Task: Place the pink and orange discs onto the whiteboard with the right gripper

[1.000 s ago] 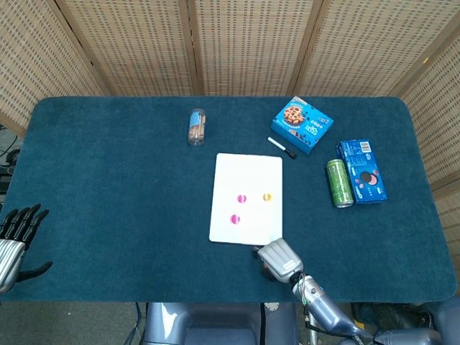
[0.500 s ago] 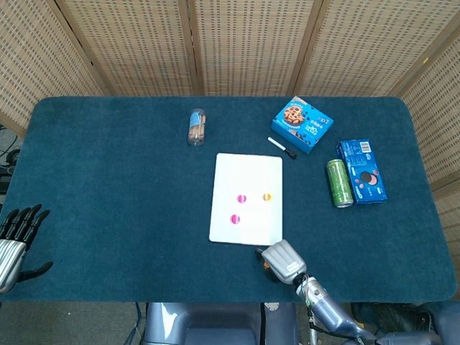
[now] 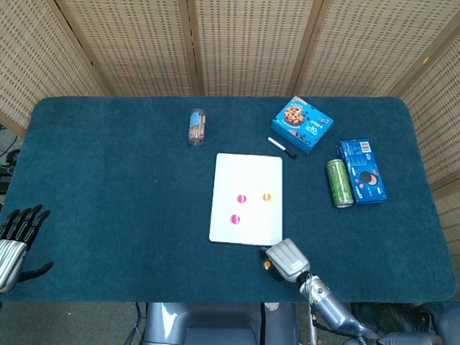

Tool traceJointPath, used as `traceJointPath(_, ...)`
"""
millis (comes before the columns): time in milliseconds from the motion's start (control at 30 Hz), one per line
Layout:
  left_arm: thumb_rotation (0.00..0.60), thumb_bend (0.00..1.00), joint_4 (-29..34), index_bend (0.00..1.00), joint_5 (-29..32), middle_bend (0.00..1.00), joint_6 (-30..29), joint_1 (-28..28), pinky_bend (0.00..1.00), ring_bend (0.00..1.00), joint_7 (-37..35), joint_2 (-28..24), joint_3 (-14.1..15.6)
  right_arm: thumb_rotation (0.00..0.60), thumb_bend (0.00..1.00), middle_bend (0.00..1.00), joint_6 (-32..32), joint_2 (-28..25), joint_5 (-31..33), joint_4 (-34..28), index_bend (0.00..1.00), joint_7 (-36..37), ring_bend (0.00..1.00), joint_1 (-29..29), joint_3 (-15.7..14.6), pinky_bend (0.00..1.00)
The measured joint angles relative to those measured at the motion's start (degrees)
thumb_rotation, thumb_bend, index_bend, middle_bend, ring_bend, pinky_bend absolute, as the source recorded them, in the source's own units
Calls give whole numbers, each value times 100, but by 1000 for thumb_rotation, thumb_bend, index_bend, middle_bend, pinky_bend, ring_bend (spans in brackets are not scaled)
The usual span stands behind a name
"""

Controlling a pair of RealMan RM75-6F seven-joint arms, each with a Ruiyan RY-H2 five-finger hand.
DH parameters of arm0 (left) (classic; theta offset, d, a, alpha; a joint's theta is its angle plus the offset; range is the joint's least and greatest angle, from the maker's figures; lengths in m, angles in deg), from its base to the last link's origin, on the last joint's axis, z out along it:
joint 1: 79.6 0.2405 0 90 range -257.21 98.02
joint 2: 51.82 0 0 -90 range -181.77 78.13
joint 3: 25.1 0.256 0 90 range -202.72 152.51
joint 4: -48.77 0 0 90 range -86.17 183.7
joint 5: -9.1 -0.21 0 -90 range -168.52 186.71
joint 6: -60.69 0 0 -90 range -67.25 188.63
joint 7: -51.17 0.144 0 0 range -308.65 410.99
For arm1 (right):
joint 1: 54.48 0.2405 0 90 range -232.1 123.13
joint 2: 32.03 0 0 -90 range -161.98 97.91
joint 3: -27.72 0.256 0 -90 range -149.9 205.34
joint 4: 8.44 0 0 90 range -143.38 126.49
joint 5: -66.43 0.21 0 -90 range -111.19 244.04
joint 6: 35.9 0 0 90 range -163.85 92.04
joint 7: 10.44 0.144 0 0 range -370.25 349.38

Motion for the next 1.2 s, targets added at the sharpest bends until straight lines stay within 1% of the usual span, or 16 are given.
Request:
traceJointPath(167,600,0,9,0,10,0,4,-1,0,0,3,-1,-3,600,363,968,-53,10,-20,55,420,38,950,-27,23,1000)
traceJointPath(333,600,0,8,0,7,0,11,-3,0,0,2,0,0,600,363,970,-80,32,-67,103,506,61,950,-48,30,1000)
traceJointPath(533,600,0,4,0,8,0,-4,4,0,0,-16,-3,0,600,363,970,-118,81,-74,179,519,104,950,-82,55,1000)
traceJointPath(733,600,0,5,0,13,0,5,0,0,0,-22,-8,-2,600,363,970,-155,54,-55,119,526,222,950,-103,138,1000)
traceJointPath(933,600,0,2,0,21,0,-1,1,0,0,-42,-15,-8,600,363,970,-174,-39,-2,-49,526,312,950,-83,303,1000)
traceJointPath(1000,600,0,2,0,27,0,-7,3,0,0,-47,-20,-12,600,363,970,-174,-77,26,-124,526,298,949,-46,404,1000)
traceJointPath(1100,600,0,-1,0,29,0,-9,5,0,0,-37,-14,-14,600,363,970,-191,-105,161,-192,526,211,949,46,614,1000)
traceJointPath(1200,600,0,-2,0,13,0,-5,5,0,0,-16,-4,-3,600,363,970,-248,-97,465,-206,527,35,950,182,850,1000)
